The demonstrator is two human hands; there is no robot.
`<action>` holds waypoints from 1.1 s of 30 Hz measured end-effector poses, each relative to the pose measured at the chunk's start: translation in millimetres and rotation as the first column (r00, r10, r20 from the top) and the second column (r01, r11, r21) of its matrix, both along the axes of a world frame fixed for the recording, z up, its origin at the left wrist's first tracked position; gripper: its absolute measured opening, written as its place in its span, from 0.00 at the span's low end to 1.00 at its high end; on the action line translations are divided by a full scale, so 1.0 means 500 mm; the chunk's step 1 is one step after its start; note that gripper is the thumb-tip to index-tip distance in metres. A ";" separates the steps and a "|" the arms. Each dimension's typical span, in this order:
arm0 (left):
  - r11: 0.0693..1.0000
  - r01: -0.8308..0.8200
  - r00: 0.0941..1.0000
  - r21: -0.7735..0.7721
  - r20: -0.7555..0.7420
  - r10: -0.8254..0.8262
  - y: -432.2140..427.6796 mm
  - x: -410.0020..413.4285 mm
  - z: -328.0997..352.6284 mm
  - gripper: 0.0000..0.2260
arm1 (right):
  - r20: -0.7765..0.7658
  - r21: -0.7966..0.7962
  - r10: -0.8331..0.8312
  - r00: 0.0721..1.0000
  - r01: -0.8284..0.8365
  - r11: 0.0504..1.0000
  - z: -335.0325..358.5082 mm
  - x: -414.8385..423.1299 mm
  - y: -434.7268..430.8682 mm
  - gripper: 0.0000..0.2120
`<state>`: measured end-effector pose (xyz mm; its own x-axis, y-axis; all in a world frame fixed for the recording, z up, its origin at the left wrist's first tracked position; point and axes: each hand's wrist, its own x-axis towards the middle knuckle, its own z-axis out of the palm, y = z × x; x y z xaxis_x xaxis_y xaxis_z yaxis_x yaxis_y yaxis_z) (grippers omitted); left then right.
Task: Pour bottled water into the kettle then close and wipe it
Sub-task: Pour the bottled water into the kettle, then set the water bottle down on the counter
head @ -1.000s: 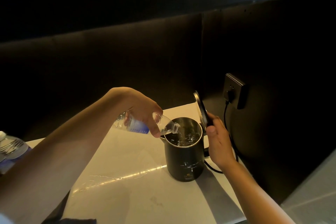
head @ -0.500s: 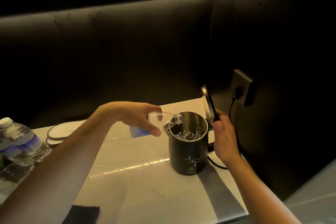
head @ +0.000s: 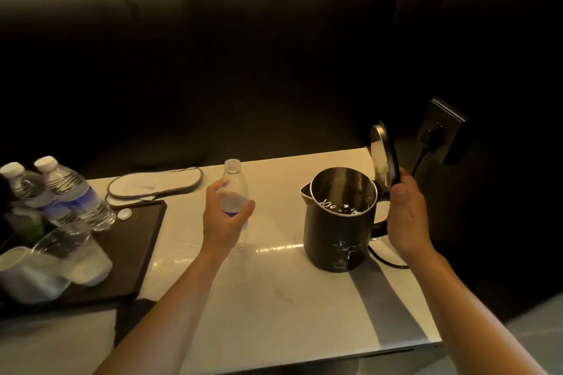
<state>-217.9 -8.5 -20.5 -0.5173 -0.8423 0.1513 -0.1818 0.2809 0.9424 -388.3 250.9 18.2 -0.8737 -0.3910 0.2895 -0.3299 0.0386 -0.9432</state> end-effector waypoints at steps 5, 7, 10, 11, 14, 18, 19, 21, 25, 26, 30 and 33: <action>0.986 -0.151 0.988 -0.063 -0.051 0.148 0.000 0.013 -0.023 0.35 | -0.017 0.001 -0.002 1.000 0.002 1.000 -0.001 -0.001 0.001 0.29; 0.980 -0.189 0.981 -0.069 -0.062 0.185 -0.005 0.016 -0.029 0.36 | -0.028 0.003 -0.002 1.000 0.002 1.000 -0.002 -0.001 0.002 0.30; 0.967 -0.245 0.968 -0.075 -0.082 0.238 -0.009 0.018 -0.036 0.36 | -0.055 0.012 -0.008 0.998 0.009 1.000 -0.006 -0.004 0.003 0.31; 0.963 -0.258 0.964 -0.079 -0.085 0.252 -0.011 0.019 -0.040 0.36 | -0.062 0.012 -0.008 0.998 0.009 1.000 -0.006 -0.005 0.003 0.32; 0.960 -0.272 0.960 -0.072 -0.085 0.266 -0.013 0.023 -0.050 0.37 | -0.054 0.009 -0.007 0.999 0.007 1.000 -0.005 -0.004 0.002 0.31; 0.962 -0.266 0.960 -0.061 -0.102 0.259 -0.016 0.028 -0.060 0.38 | -0.049 -0.006 -0.004 0.999 0.003 1.000 -0.005 -0.004 0.002 0.31; 0.965 -0.255 0.962 -0.062 -0.113 0.247 -0.017 0.031 -0.064 0.38 | -0.058 -0.004 0.001 0.998 -0.001 1.000 -0.006 -0.004 0.004 0.32; 0.972 -0.225 0.968 -0.064 -0.131 0.215 -0.018 0.041 -0.071 0.40 | -0.072 -0.005 0.018 0.997 -0.019 1.000 -0.007 -0.005 0.006 0.36; 0.971 -0.229 0.968 -0.076 -0.125 0.218 -0.014 0.081 -0.092 0.45 | -0.030 -0.010 0.036 0.999 -0.037 0.999 0.002 0.003 0.010 0.36; 0.960 -0.268 0.957 -0.082 -0.137 0.256 -0.005 0.095 -0.098 0.45 | -0.018 -0.011 0.057 0.998 -0.057 0.998 0.006 0.006 0.013 0.36; 0.926 -0.346 0.907 -0.152 -0.305 0.289 0.093 0.120 -0.090 0.31 | 0.013 0.009 0.143 0.990 -0.143 0.990 0.025 0.001 0.024 0.32; 0.972 -0.085 0.974 -0.219 -0.222 0.035 0.158 0.078 -0.083 0.21 | -0.007 0.059 0.186 0.983 -0.185 0.981 0.042 -0.020 0.032 0.34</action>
